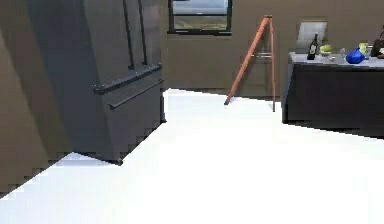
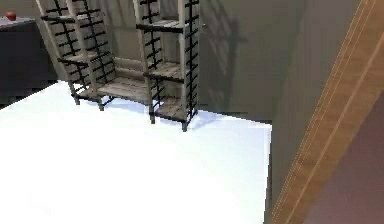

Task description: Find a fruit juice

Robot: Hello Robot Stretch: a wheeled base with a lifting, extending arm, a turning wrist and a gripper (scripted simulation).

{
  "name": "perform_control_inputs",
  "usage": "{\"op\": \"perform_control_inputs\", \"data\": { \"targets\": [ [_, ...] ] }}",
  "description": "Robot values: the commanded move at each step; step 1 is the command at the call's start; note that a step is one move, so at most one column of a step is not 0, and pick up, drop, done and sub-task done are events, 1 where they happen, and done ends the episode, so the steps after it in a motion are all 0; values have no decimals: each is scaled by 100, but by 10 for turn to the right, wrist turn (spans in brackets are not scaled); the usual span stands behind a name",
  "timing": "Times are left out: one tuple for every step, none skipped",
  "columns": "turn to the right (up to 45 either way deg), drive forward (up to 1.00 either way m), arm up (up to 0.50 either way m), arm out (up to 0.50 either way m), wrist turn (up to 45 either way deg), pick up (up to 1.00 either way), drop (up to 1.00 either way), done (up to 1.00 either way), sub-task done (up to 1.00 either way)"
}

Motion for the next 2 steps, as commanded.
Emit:
{"op": "perform_control_inputs", "data": {
  "targets": [
    [240,0,0,0,0,0,0,0,0],
    [0,5,0,0,0,0,0,0,0]
  ]
}}
